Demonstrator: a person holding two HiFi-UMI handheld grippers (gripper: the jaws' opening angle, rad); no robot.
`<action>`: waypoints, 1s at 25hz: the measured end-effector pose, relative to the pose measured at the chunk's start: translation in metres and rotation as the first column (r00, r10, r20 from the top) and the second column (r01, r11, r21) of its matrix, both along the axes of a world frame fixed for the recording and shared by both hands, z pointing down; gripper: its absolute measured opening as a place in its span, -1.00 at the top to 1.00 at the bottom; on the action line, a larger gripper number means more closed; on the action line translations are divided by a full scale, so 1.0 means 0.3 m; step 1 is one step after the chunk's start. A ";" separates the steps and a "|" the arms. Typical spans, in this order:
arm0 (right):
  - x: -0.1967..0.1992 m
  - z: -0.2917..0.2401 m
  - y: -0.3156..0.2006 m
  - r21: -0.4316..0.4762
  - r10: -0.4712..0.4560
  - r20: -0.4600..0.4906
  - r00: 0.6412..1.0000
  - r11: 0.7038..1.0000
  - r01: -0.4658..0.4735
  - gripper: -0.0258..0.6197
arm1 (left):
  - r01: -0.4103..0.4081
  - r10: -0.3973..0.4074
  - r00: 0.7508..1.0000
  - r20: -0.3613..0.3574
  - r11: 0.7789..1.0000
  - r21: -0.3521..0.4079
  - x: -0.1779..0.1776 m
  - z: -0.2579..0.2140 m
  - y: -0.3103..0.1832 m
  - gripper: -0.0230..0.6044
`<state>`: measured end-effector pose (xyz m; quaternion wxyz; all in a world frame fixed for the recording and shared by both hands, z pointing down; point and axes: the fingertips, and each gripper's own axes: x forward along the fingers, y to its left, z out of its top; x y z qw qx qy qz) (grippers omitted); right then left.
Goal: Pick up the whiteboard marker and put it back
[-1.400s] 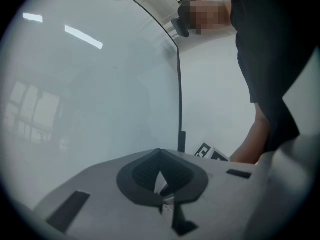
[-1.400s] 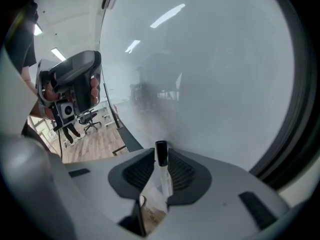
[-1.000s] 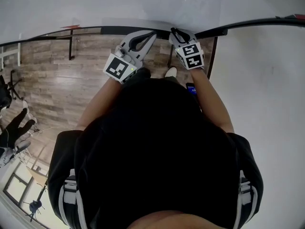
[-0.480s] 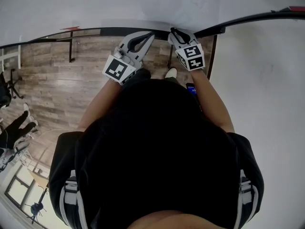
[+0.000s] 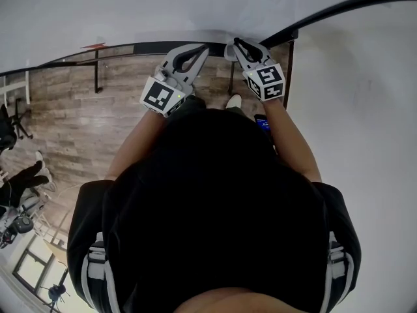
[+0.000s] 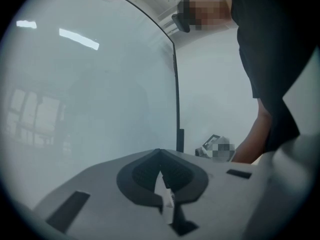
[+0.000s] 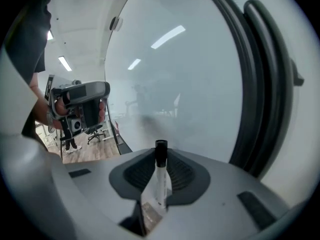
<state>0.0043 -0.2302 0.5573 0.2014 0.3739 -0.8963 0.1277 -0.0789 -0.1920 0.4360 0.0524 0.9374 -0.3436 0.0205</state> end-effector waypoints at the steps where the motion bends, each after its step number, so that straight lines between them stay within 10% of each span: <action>1: 0.003 -0.014 0.002 0.011 -0.001 0.010 1.000 1.000 0.001 0.71 | 0.005 -0.005 1.000 0.015 1.000 -0.005 0.002 0.001 -0.005 0.91; 25: 0.066 -0.380 0.053 0.168 -0.018 0.223 0.975 0.986 -0.021 0.71 | -0.031 0.030 0.999 0.026 0.999 0.042 0.054 -0.092 -0.022 0.91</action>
